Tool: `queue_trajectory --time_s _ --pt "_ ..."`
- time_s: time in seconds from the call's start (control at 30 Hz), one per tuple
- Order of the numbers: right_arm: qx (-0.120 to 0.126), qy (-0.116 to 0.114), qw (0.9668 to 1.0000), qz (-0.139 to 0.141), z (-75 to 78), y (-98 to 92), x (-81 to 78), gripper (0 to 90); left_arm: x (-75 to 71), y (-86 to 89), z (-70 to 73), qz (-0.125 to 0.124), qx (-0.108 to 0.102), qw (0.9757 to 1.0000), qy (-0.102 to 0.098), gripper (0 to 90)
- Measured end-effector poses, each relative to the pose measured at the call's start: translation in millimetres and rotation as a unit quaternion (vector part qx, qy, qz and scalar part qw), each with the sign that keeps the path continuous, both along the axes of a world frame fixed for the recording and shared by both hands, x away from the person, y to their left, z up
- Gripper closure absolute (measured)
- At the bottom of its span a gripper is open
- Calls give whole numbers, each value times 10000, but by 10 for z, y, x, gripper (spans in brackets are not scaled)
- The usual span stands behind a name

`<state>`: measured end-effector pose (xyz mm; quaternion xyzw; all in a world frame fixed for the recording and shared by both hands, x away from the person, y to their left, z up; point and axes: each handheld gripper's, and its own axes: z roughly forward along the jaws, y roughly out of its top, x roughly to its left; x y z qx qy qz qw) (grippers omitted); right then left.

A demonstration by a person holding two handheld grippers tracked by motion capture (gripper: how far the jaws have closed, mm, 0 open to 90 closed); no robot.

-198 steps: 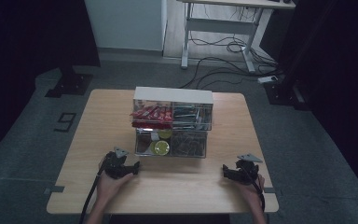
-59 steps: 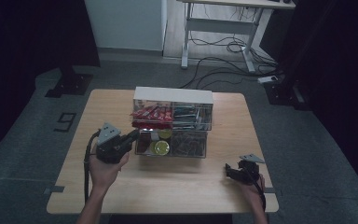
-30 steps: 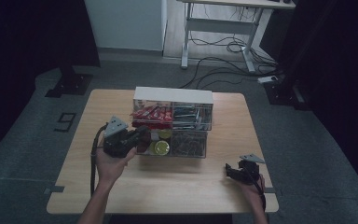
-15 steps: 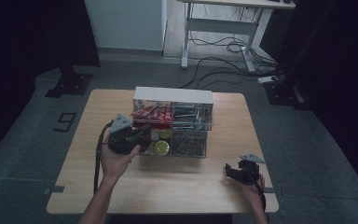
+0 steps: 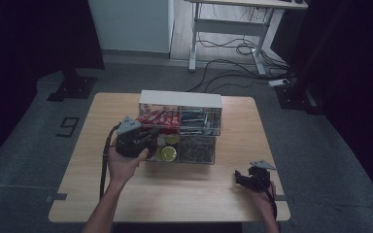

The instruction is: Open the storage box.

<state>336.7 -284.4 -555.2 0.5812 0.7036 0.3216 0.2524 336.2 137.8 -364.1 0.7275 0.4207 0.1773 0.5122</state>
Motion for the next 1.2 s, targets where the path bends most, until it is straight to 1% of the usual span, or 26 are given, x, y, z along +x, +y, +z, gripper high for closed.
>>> queue_trajectory --time_s 0.17,0.37,0.53,0.67,0.8,1.0,1.2 --pt "-1 1 10000 1 0 -1 0 181 23 -14 15 -16 -31 10000 22 900" --pt "-3 2 10000 8 0 -3 0 180 49 -4 13 -32 -115 9999 57 900" --pt "5 4 10000 -20 0 -20 0 181 56 -3 51 -17 -117 9999 25 900" --pt "0 0 10000 -37 0 -30 5 181 77 2 70 -9 -168 9999 29 900" --pt "-2 7 10000 -59 0 -32 10 181 101 13 80 -1 -152 9999 34 900" --pt "-12 14 10000 -77 1 -36 13 181 131 27 107 25 -224 9997 40 900" --pt "-12 5 9999 -105 0 -36 14 181 153 12 155 8 -202 9998 -5 900"
